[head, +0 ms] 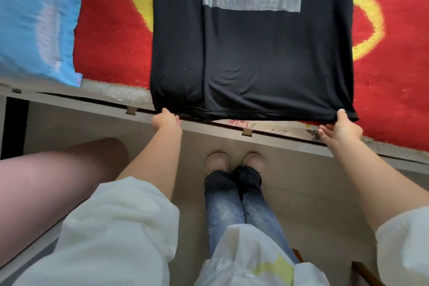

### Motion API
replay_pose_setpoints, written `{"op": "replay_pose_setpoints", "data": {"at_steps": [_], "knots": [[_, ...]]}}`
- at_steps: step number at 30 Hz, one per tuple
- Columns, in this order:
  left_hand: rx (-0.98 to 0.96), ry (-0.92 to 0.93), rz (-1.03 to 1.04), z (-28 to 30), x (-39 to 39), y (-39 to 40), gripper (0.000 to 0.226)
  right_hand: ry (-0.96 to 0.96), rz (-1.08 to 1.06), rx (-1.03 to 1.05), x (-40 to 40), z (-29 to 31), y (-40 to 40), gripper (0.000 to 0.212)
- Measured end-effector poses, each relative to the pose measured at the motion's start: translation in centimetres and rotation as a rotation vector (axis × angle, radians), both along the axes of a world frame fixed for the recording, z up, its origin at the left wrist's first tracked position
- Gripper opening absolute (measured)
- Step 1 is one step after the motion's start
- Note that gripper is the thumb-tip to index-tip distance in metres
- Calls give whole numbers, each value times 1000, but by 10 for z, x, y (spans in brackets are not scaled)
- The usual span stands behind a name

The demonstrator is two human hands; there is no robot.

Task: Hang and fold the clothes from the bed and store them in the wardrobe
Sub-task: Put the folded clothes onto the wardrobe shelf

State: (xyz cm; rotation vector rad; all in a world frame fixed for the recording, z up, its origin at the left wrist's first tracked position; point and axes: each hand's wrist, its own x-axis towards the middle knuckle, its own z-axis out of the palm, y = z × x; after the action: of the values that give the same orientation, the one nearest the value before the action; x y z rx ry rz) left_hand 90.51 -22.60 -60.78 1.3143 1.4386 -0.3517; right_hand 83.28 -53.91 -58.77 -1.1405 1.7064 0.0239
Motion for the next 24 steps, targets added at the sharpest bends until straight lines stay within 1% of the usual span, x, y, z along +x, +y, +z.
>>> {"op": "replay_pose_setpoints", "data": {"at_steps": [2, 3, 5, 6, 8, 9, 11, 13, 15, 16, 17, 19, 21, 23, 24], "knots": [[83, -1, 24, -9, -1, 4, 22, 2, -22, 0, 3, -3, -3, 18], [114, 2, 25, -10, -2, 5, 19, 13, -28, -1, 4, -5, -4, 17], [184, -7, 27, -10, -9, 8, 21, 46, -40, -31, 1, -9, -6, 27], [217, -14, 32, -11, -13, 13, 25, 58, -51, -46, -1, -9, -6, 30], [306, 59, -4, -8, -20, 20, 36, 65, -88, -77, -3, -6, -6, 27], [361, 86, -4, -4, -21, 25, 37, 58, -112, -95, -2, -4, -5, 29], [442, 64, 58, 1, -17, 30, 35, 82, -121, -147, 0, 2, -9, 38], [464, 72, 58, -1, -10, 37, 35, 96, -72, -148, 2, 5, -8, 40], [329, 60, 46, -7, -5, 38, 37, 103, -69, -145, 3, 2, -6, 41], [202, 25, 64, -11, -3, 32, 39, 87, -123, -147, 4, -1, -6, 41], [107, -27, 111, -12, -3, 26, 40, 49, -187, -122, 6, -3, -3, 41], [-82, -151, 282, -6, -5, 7, 46, -59, -291, -62, 10, -3, 3, 43], [-267, -272, 437, 1, -8, -9, 62, -160, -331, -6, 12, -1, 12, 49], [-339, -283, 411, 9, -12, -21, 67, -206, -346, 52, 11, 2, 17, 48], [-348, -272, 371, 9, -11, -23, 63, -235, -349, 101, 12, 4, 18, 44]]}}
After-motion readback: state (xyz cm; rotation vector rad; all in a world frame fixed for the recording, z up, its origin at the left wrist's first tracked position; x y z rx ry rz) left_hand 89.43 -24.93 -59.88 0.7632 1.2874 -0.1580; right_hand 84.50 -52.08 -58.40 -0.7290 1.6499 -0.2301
